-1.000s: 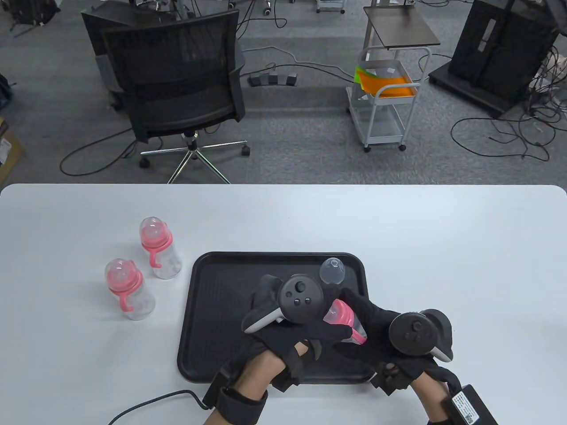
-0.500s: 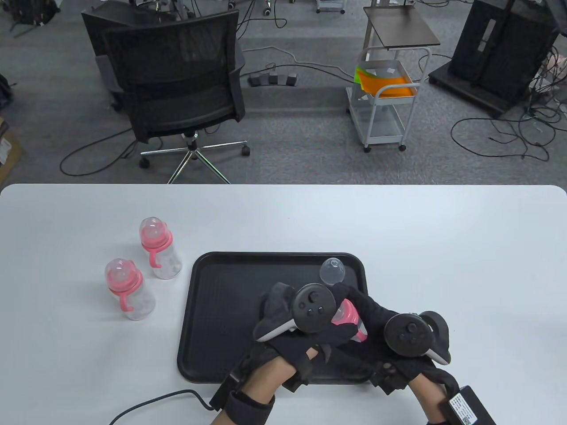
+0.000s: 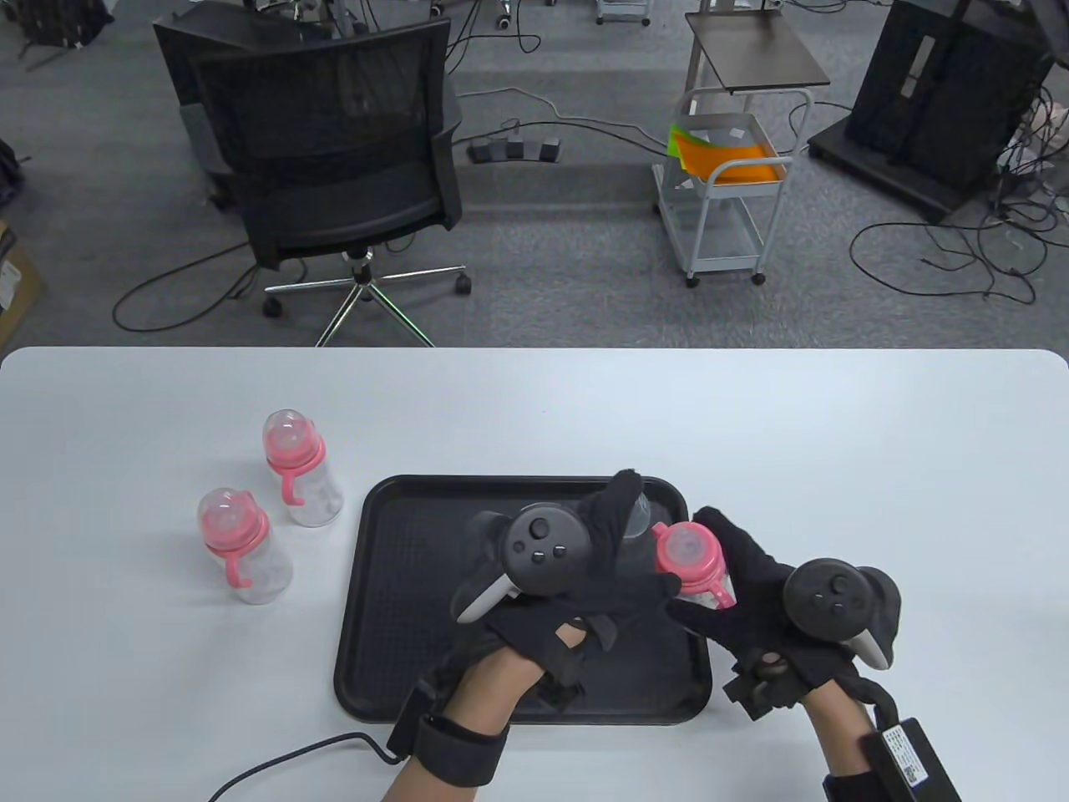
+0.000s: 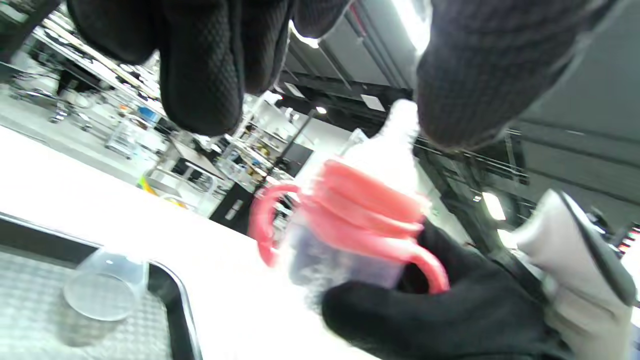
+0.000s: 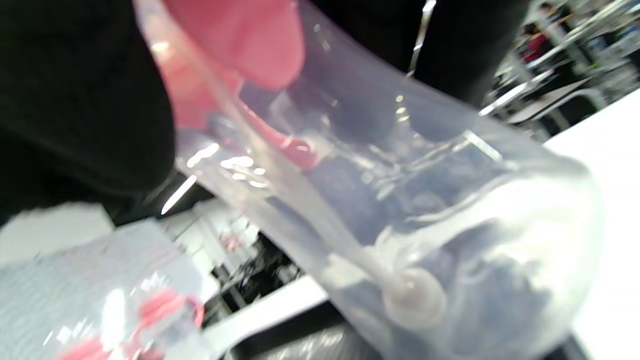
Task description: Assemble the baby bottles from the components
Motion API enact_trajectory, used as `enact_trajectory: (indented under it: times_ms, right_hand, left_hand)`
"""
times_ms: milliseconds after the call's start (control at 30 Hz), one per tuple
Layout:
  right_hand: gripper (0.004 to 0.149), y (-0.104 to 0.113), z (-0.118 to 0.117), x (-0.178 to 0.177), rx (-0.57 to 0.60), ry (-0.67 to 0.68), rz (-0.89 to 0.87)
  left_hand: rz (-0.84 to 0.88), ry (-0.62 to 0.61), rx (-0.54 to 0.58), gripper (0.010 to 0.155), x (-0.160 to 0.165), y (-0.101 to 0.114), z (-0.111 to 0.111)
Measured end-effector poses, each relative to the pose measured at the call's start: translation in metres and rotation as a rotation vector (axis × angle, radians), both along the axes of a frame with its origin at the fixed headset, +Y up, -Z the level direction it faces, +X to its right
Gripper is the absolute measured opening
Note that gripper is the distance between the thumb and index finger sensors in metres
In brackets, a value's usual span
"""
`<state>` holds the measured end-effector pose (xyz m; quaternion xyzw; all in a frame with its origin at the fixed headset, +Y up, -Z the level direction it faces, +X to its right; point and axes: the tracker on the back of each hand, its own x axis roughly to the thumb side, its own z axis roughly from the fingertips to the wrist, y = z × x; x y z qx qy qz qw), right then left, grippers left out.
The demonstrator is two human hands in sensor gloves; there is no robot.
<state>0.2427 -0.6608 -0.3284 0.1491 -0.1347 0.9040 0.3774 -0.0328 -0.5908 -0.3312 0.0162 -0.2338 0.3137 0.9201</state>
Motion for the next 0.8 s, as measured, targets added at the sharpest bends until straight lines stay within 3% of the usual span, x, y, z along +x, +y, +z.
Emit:
enact_trajectory:
  times_ms: [200,467,633,800]
  right_hand:
    - [0.102,-0.002,-0.004,0.031,-0.004,-0.15,-0.101]
    - [0.102,-0.004,-0.006,0.041,-0.012,-0.186,-0.144]
    - [0.102,-0.004,-0.006,0.044,-0.015,-0.19,-0.159]
    - [0.101,-0.003,-0.007,0.047,-0.019,-0.193,-0.177]
  left_hand:
    - [-0.215,0.108,-0.051,0.09,0.016,-0.02,-0.033]
    - [-0.472,0.128,-0.175,0.097,0.065,-0.079,-0.079]
    - [-0.544,0.139,-0.26,0.099,0.082,-0.109,-0.103]
    - [-0.635,0.151,-0.247,0.099,0.092,-0.128,-0.121]
